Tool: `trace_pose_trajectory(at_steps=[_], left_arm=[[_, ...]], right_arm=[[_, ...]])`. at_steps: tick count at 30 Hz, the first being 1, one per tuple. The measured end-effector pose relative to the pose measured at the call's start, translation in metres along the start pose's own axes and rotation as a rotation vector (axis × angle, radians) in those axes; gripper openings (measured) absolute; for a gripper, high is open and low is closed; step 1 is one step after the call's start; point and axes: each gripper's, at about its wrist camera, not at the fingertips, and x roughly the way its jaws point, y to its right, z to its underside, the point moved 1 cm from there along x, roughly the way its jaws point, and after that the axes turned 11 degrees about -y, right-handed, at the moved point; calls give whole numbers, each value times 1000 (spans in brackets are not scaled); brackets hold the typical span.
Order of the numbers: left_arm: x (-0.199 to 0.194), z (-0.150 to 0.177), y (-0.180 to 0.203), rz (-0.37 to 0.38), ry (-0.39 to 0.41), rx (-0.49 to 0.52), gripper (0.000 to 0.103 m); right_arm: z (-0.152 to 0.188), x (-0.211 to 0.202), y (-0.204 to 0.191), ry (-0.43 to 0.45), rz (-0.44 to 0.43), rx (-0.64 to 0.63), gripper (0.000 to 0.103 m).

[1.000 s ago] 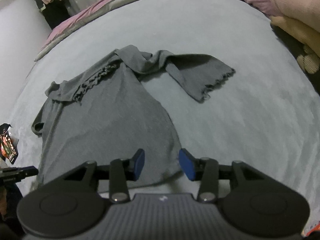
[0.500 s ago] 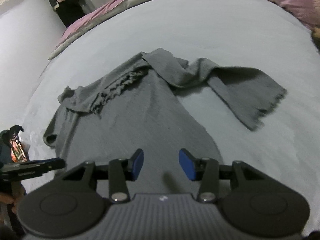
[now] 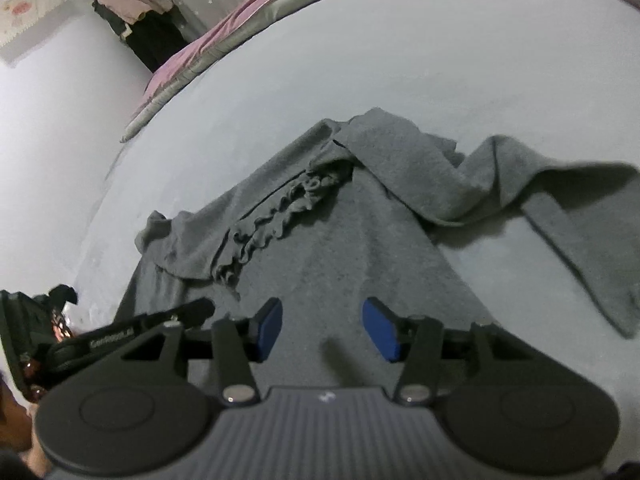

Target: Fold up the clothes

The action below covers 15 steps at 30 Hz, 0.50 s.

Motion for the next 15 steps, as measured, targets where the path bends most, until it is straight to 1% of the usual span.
trace_pose_trajectory(at_steps=[6,9,10,11,12,15], left_arm=[[17,-11,-5,59,88,-109,37],[26,-17,-7,88,132,-163,34],[28,-18,-8,97,144,-177,30],[25,-16,-7,99,149,-180,16],[22,-14,-7,102,154,-182,8],[14,-8,-5,109,170,-189,5]], right_arm=[[-7,13,4,-11,-43,19,48],[-10,18,2,-17,-81,30,49],[-11,20,1,-20,-94,34,49],[-11,22,1,-22,-104,37,50],[-11,23,0,-23,-107,37,50],[-10,23,-1,-19,-116,43,52]])
